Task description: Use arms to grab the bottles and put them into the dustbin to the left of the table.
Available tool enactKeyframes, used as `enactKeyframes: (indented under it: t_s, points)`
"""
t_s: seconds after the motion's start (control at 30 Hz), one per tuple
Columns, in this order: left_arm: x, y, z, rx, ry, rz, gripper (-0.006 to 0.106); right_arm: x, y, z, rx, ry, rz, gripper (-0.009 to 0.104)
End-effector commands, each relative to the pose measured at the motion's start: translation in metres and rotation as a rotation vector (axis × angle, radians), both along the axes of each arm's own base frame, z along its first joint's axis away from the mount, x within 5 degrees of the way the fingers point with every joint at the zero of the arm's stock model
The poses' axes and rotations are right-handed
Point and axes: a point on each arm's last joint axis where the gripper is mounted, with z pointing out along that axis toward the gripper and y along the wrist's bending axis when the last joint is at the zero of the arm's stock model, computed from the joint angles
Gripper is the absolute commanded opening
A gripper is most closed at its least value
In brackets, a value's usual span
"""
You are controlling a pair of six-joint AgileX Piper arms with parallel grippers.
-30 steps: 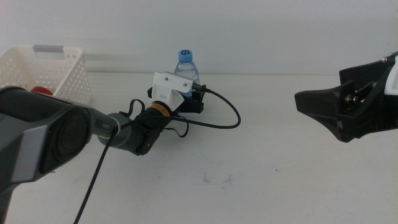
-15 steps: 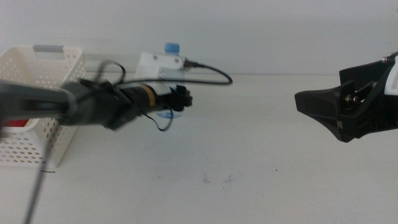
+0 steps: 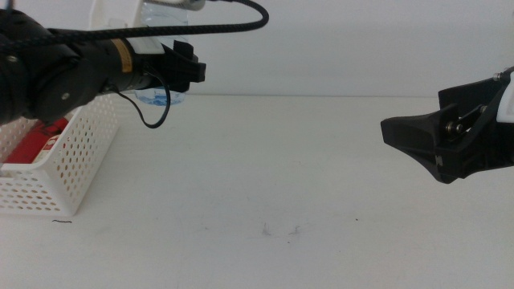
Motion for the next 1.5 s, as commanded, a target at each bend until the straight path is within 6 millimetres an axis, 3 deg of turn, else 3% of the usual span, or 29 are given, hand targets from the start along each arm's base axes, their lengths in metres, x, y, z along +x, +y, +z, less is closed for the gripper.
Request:
enactKeyframes:
  t_s: [0.0,0.17,0.3,0.4,0.57,0.7,0.93,1.07,1.17,1.27,1.47]
  points:
    - [-0.006,0.001,0.013,-0.018,-0.043,-0.014,-0.002,-0.001,-0.001,0.0,-0.006,-0.008,0.003,0.075]
    - [-0.006,0.02,0.02,-0.011,0.105,0.021,-0.002,-0.001,-0.001,0.0,-0.006,-0.008,0.003,0.075]
    - [0.008,0.072,0.037,-0.006,0.212,-0.037,-0.002,-0.001,-0.001,0.0,-0.007,-0.009,0.003,0.075]
    - [0.019,0.11,0.044,-0.006,0.272,0.016,-0.002,-0.001,-0.001,0.0,-0.007,-0.009,0.003,0.075]
    - [0.037,0.167,0.039,0.004,0.419,0.122,-0.002,-0.001,-0.001,0.0,-0.007,-0.009,0.003,0.075]
    - [0.058,0.19,0.023,0.007,0.45,0.161,-0.002,-0.001,-0.001,0.0,-0.007,-0.009,0.003,0.075]
    - [0.088,0.209,-0.035,0.137,0.574,0.176,-0.002,-0.001,-0.001,0.0,-0.007,-0.009,0.003,0.075]
    - [0.096,0.21,-0.052,0.116,0.605,0.172,0.0,-0.001,-0.001,0.0,-0.008,-0.009,0.003,0.075]
    - [0.102,0.211,-0.063,0.102,0.611,0.179,0.008,-0.001,-0.001,0.0,-0.008,-0.009,0.003,0.075]
    - [0.107,0.211,-0.069,0.105,0.6,0.184,0.028,-0.001,-0.001,0.0,-0.008,-0.009,0.003,0.075]
    - [0.106,0.209,-0.068,0.07,0.613,0.189,0.078,-0.001,-0.001,0.0,-0.008,-0.009,0.003,0.075]
